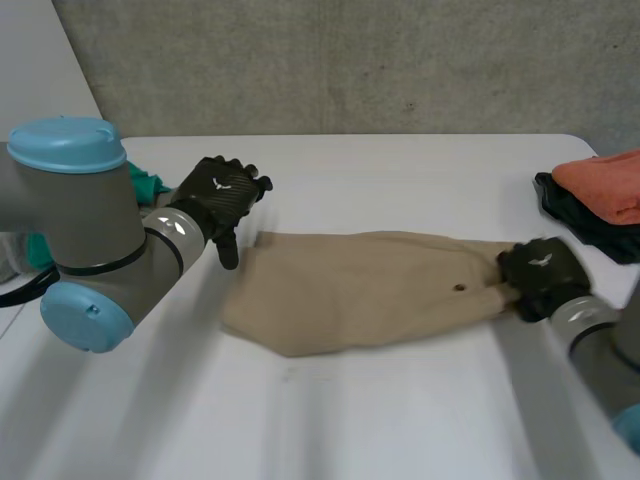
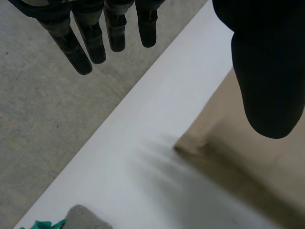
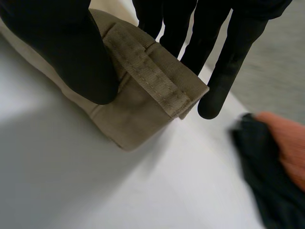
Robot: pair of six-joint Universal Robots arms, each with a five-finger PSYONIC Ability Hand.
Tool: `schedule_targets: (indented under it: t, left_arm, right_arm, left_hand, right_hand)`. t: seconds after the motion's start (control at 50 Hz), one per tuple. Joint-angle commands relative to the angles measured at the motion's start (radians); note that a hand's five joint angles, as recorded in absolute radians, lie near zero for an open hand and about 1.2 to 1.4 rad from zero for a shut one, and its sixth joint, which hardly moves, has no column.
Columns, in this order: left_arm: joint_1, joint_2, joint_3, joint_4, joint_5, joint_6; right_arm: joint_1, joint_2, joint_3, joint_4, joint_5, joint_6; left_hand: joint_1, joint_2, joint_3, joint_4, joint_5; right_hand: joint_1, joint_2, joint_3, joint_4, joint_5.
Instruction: Fold the laundry.
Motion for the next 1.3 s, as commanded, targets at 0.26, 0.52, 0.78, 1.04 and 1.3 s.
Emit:
schedule_targets:
  t: [0.26,0.52,0.78,1.04,1.3]
  left_arm:
    - [0.012,0.079,-0.03,0.006,-0.002,-0.047]
    - [0.032,0.164,-0.061,0.006,-0.019,-0.082]
    - [0.015,0.135,0.089,0.019,-0.034,-0.093]
    - [-0.227,-0.083,0.289,-0.113,-0.146,-0.125]
    - [-0.294,-0.298,0.209,-0.116,-0.326,-0.231]
  right_arm:
    - [0.062,-0.067,-0.207,0.208,-0.265,-0.419]
    - [0.475,0.11,-0.262,0.077,-0.505,-0.549]
    - [0.377,-0.132,-0.353,0.165,-0.062,0.311]
    - [0.281,0.095,-0.618,0.559,-0.091,0.354]
    - [0.258,0.344,-0.706,0.682,-0.12,0.304]
  left_hand:
    - [-0.041,-0.039,-0.05,-0.04,-0.052]
    - [-0.041,-0.039,-0.05,-0.04,-0.052]
    - [-0.041,-0.039,-0.05,-0.04,-0.052]
    - [-0.041,-0.039,-0.05,-0.04,-0.052]
    - [-0.041,-0.039,-0.05,-0.04,-0.052]
  right_hand:
    - [0.461,0.254,0.221,0.205,0.28]
    - [-0.635,-0.843,-0.876,-0.891,-0.817]
    - [-0.76,-0.968,-1.001,-1.016,-0.942]
    - [-0.76,-0.968,-1.001,-1.016,-0.942]
    - [-0.76,-0.968,-1.001,-1.016,-0.942]
